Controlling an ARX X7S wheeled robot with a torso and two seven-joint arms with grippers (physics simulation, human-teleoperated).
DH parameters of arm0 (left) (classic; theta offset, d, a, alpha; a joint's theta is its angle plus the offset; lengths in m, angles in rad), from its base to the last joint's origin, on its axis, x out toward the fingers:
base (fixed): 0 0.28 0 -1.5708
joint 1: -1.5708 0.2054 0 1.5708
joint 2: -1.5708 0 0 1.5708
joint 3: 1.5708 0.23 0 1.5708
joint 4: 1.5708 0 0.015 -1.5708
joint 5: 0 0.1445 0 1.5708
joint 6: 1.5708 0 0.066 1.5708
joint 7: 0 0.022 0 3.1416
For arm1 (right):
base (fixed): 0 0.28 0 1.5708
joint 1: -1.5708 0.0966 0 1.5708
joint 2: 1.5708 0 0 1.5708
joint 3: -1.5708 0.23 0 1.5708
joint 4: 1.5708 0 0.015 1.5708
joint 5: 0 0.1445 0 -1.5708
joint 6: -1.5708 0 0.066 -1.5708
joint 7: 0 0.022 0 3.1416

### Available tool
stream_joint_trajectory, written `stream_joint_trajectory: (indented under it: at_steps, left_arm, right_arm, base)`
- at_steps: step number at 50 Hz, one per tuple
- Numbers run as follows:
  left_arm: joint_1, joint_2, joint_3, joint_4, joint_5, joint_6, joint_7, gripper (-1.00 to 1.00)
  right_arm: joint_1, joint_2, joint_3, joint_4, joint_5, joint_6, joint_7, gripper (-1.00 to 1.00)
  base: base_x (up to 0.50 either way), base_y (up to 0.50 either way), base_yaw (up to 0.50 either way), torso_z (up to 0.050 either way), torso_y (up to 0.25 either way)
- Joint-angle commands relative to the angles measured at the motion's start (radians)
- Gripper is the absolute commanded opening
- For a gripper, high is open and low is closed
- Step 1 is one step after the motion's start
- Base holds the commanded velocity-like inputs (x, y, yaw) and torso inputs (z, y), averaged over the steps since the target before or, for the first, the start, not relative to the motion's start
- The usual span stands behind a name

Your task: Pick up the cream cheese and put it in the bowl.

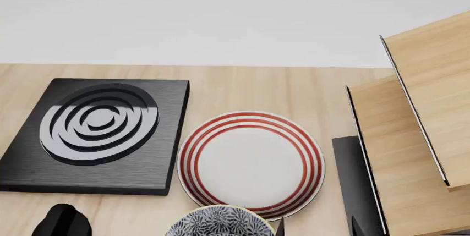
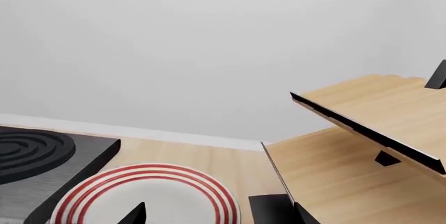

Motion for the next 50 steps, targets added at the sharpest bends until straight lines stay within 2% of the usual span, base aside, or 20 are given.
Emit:
stream_joint_trajectory:
  at_steps: [1,22,37,50]
  left_arm:
    - [-0.061,0.048,0.091,-0.044,0.066,-0.033,0.014,1.0]
    - [-0.11,0.101,0.19,-0.103,0.13,-0.045,0.033,1.0]
    - [-0.14,0.162,0.289,-0.228,0.21,-0.011,0.053,1.0]
    - [-0.146,0.16,0.335,-0.232,0.244,0.0,0.057,1.0]
  right_arm:
    - [0.001,0.004,-0.004,0.003,0.002,-0.004,0.003,1.0]
    - [-0.011,0.019,-0.003,-0.005,0.007,-0.014,0.012,1.0]
    - [0.001,0.017,-0.011,0.02,0.008,-0.017,0.015,1.0]
    - [0.006,0.02,-0.017,0.03,0.009,-0.021,0.018,1.0]
  base:
    - [0.0,0.0,0.0,0.0,0.0]
    - [0.0,0.0,0.0,0.0,0.0]
    - [0.0,0.0,0.0,0.0,0.0]
    - [0.0,0.0,0.0,0.0,0.0]
